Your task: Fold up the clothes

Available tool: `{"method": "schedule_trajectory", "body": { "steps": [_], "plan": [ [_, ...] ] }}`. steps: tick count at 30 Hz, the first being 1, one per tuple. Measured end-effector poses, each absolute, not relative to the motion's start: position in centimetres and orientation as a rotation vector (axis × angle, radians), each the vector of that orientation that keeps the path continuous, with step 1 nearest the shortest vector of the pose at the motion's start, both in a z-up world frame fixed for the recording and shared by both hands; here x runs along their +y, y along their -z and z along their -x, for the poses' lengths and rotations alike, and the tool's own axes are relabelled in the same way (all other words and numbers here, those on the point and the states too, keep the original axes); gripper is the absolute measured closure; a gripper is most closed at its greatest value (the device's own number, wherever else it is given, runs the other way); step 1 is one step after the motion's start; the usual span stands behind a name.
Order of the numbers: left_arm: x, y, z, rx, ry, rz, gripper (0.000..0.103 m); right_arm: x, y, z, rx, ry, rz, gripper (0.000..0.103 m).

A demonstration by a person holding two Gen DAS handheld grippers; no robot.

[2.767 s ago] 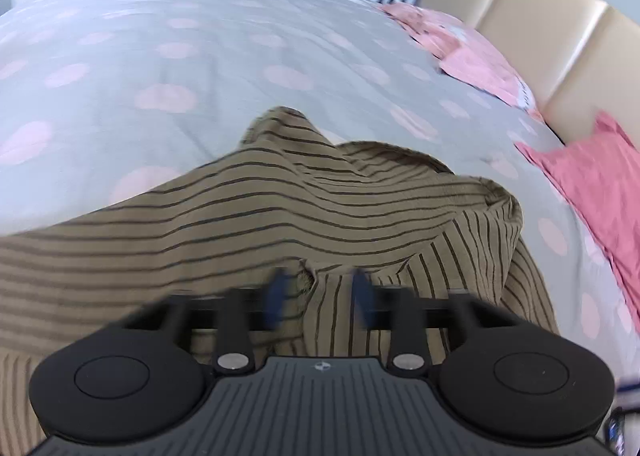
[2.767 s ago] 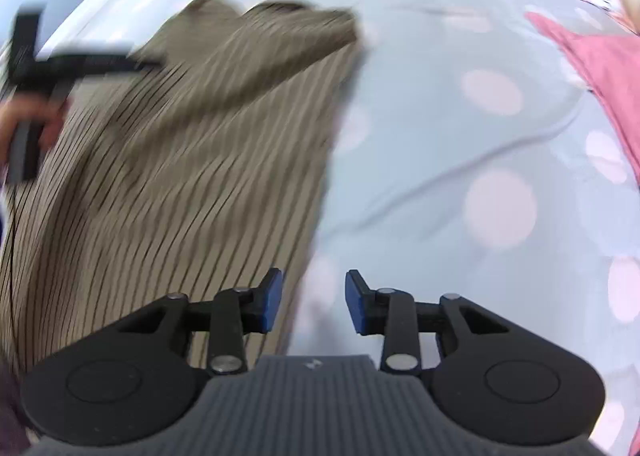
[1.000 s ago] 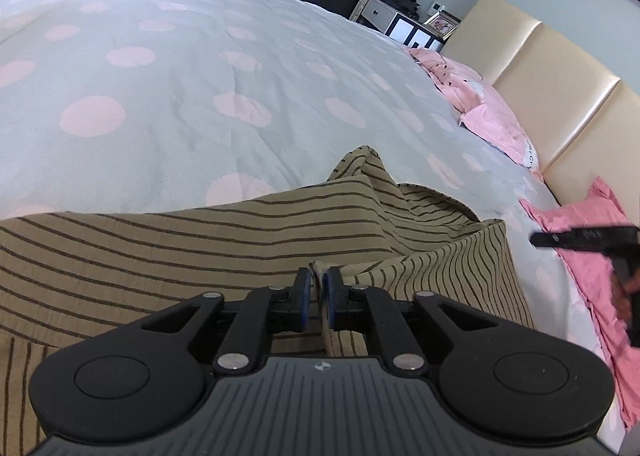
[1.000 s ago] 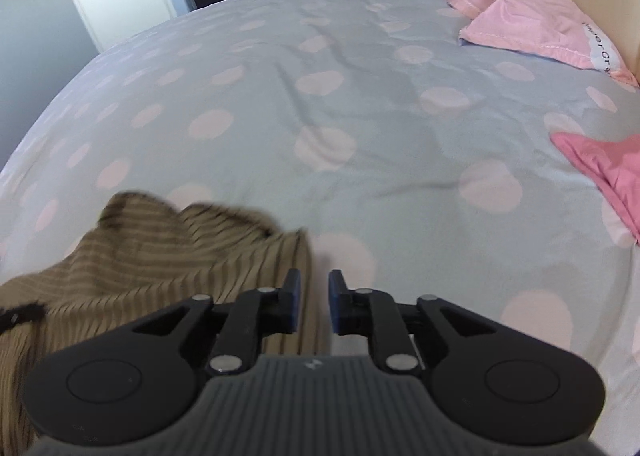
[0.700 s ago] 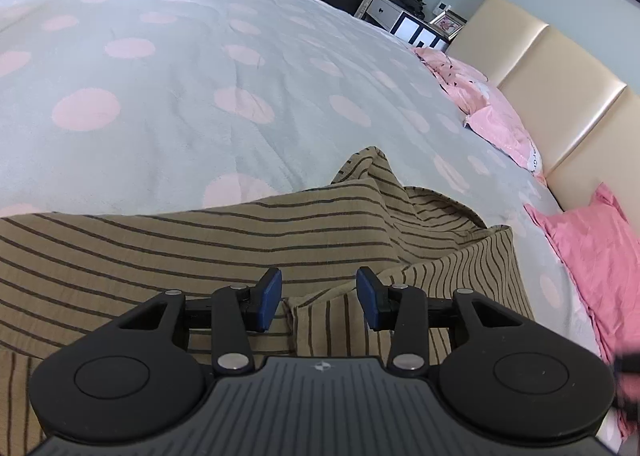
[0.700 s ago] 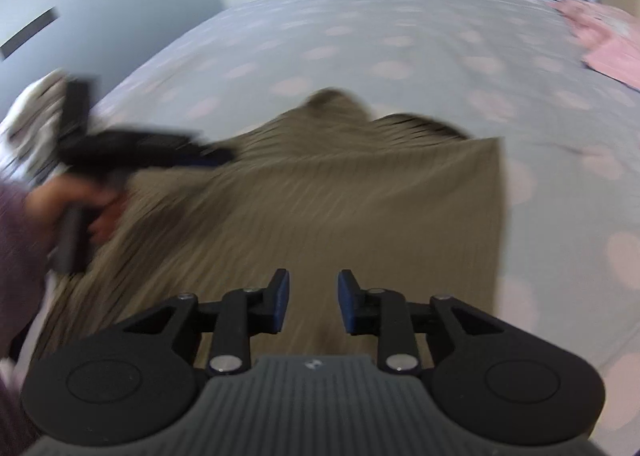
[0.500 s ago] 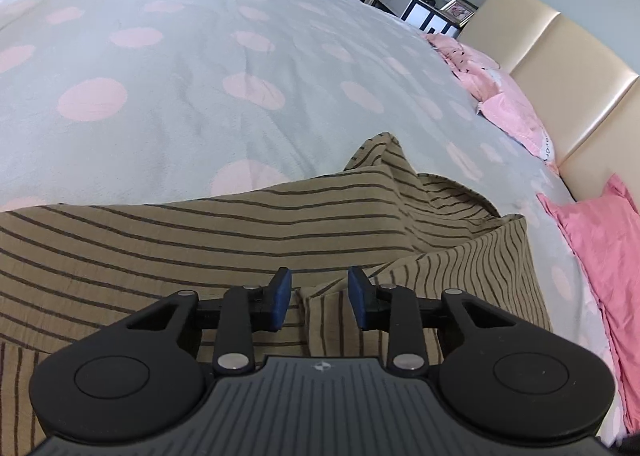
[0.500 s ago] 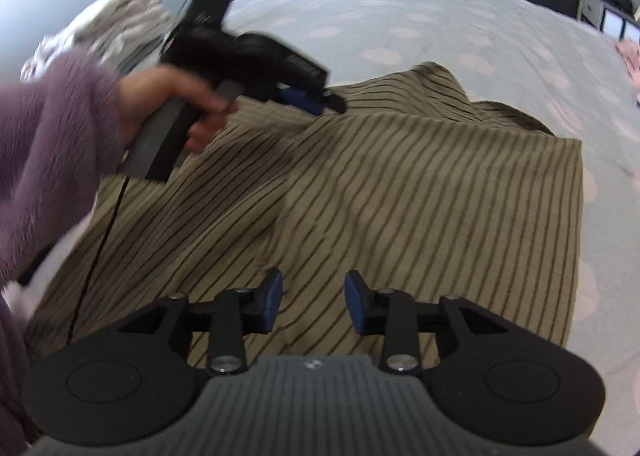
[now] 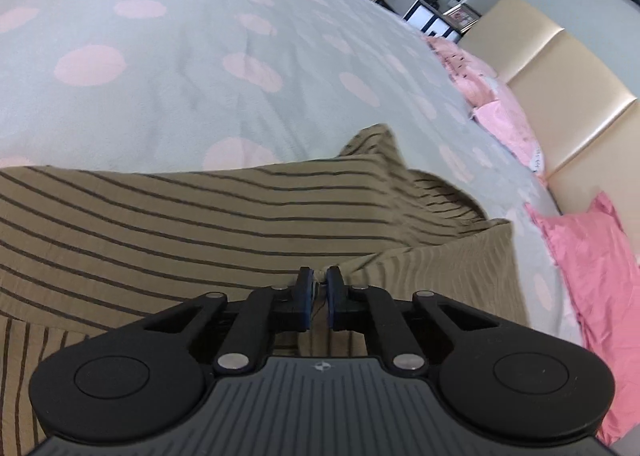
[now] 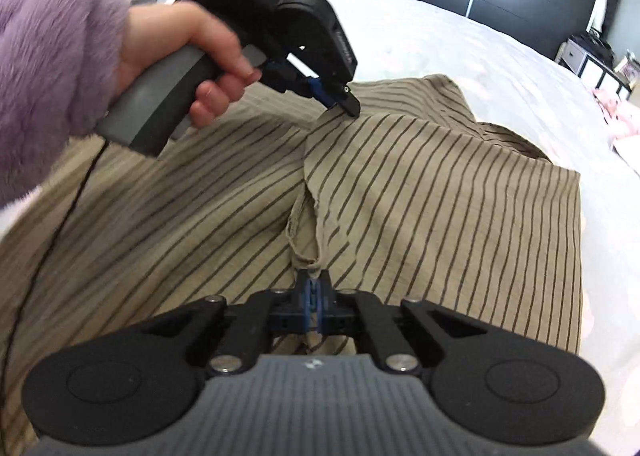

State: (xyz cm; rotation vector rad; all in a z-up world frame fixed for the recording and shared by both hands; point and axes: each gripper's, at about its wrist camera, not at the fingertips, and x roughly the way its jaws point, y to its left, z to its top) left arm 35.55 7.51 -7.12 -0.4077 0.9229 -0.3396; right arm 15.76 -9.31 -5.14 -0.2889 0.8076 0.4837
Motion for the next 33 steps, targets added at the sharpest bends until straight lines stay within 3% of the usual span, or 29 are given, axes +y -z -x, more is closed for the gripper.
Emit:
{"method": "schedule_trajectory", "body": {
  "steps": [5, 12, 22, 24, 31, 32, 33],
  "plan": [
    [5.3, 2.9, -35.7, 0.852, 0.382, 0.406, 0.099, -12.2, 3.5, -14.9, 0.761, -0.465, 0.162, 0.1],
    [-4.4, -1.0, -37.2, 0.852, 0.47, 0.216, 0.1, -18.1, 2.2, -14.8, 0.733, -0.401, -0.003, 0.1],
    [-15.6, 3.2, -39.4, 0.987, 0.483, 0.013, 0.099, -26.1, 5.8, -16.1, 0.838, -0.314, -0.24, 0.1],
    [-15.6, 3.6, -39.4, 0.99, 0.47, 0.01, 0.098, -26.5, 6.9, -16.4, 0.867, -0.317, -0.274, 0.095],
    [-12.6, 2.7, -39.4, 0.94, 0.442, 0.046, 0.07, -27.4, 7.6, -15.9, 0.865, -0.215, -0.225, 0.085],
    [-11.9, 2.4, -39.4, 0.928, 0.439, 0.058, 0.059, -27.4, 7.5, -15.7, 0.856, -0.2, -0.225, 0.078],
    [-11.4, 2.3, -39.4, 0.919, 0.435, 0.065, 0.054, -27.6, 7.3, -15.3, 0.843, -0.189, -0.228, 0.068]
  ]
}}
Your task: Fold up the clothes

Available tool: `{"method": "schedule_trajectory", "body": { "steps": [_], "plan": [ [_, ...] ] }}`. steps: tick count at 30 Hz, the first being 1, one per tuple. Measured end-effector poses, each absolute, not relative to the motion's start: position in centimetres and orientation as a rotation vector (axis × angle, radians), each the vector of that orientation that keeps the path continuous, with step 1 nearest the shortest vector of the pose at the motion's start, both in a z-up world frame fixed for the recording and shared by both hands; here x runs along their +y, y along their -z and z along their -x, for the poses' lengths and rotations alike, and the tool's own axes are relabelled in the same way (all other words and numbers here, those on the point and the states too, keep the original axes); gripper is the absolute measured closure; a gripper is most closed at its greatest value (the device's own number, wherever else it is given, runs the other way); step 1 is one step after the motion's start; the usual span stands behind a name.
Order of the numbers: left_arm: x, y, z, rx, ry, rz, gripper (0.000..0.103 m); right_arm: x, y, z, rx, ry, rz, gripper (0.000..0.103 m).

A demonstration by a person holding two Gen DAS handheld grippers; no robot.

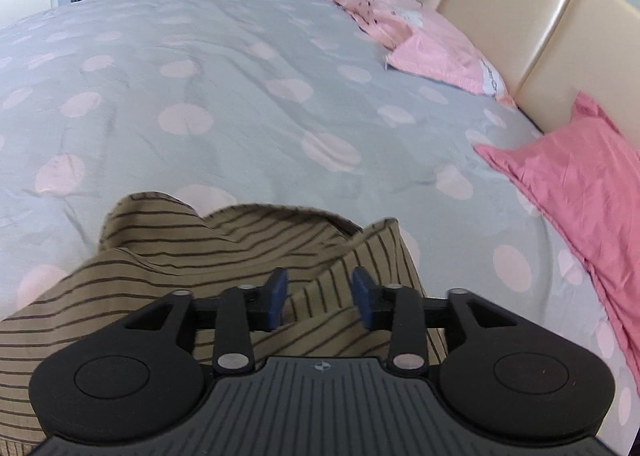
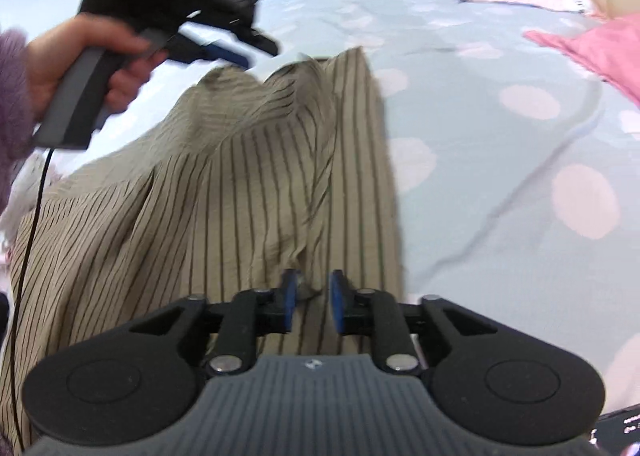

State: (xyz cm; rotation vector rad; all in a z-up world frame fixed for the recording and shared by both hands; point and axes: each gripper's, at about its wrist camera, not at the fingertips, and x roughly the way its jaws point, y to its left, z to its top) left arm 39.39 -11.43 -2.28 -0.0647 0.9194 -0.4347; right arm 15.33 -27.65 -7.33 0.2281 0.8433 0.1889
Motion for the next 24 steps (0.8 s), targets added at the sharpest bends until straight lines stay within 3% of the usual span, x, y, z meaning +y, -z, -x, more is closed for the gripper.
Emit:
{"method": "schedule_trajectory", "body": {
  "steps": [5, 13, 24],
  "plan": [
    [-9.7, 3.8, -38.8, 0.961, 0.415, 0.074, 0.053, -28.0, 7.4, -15.9, 0.836, -0.179, -0.243, 0.064],
    [-9.2, 7.4, -37.5, 1.021, 0.371, 0.022, 0.058, -27.0, 8.4, -17.2, 0.899, -0.173, -0.181, 0.07],
    [-0.6, 1.3, -28.4, 0.914, 0.379, 0.077, 0.058, -22.6, 4.5, -12.0, 0.872, -0.238, -0.16, 0.064]
  ]
}}
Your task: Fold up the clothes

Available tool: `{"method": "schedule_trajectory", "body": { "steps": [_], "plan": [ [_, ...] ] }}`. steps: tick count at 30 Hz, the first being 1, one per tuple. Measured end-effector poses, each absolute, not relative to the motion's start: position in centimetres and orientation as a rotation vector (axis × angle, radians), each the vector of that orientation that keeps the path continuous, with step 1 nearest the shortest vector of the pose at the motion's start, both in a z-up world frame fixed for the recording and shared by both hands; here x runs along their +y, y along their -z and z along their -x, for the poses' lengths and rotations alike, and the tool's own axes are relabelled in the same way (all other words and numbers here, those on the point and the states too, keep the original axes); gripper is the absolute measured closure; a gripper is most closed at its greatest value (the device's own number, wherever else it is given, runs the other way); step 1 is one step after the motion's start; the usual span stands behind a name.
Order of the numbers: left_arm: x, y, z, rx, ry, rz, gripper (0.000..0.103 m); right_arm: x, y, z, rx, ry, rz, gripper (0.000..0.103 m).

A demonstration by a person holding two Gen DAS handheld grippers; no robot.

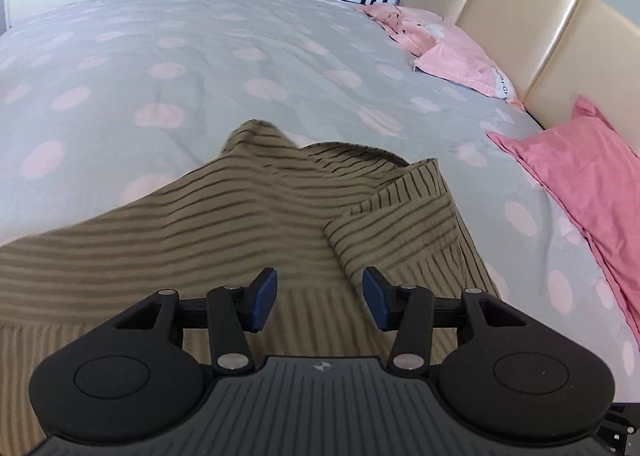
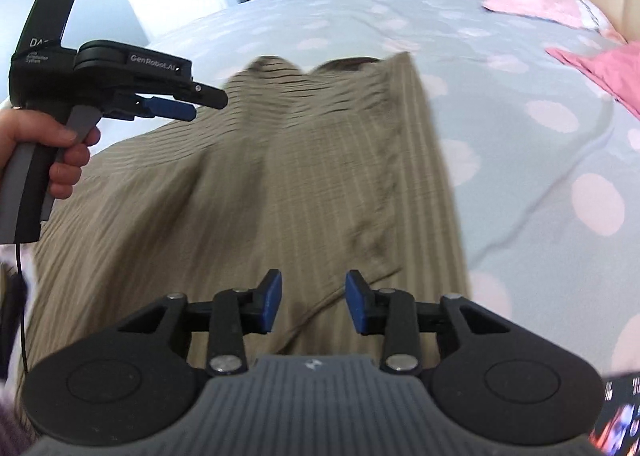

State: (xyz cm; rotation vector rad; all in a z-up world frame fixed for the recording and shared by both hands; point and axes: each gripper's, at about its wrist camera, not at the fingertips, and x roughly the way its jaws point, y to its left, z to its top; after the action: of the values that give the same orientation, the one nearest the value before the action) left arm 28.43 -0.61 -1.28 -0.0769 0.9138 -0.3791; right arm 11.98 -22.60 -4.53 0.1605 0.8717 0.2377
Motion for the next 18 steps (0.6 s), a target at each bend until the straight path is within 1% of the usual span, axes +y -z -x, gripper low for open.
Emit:
{"method": "schedule_trajectory", "body": {
  "steps": [2, 4, 6, 9, 18],
  "plan": [
    [1.4, 0.6, -26.4, 0.919, 0.361, 0.06, 0.058, -21.5, 3.9, -10.2, 0.875, -0.265, -0.145, 0.064],
    [3.5, -0.1, -24.3, 0.918, 0.333, 0.042, 0.058, -20.4, 3.4, -8.5, 0.884, -0.294, -0.124, 0.06],
    [5.7, -0.7, -22.3, 0.916, 0.303, 0.029, 0.058, -19.3, 3.0, -6.7, 0.889, -0.321, -0.089, 0.052],
    [9.0, -1.3, -19.6, 0.913, 0.254, 0.053, 0.058, -17.8, 2.3, -3.7, 0.882, -0.343, -0.021, 0.047],
    [17.2, -1.3, -12.7, 0.9, 0.102, 0.074, 0.058, -15.1, 1.6, 0.5, 0.884, -0.354, 0.031, 0.046]
  ]
}}
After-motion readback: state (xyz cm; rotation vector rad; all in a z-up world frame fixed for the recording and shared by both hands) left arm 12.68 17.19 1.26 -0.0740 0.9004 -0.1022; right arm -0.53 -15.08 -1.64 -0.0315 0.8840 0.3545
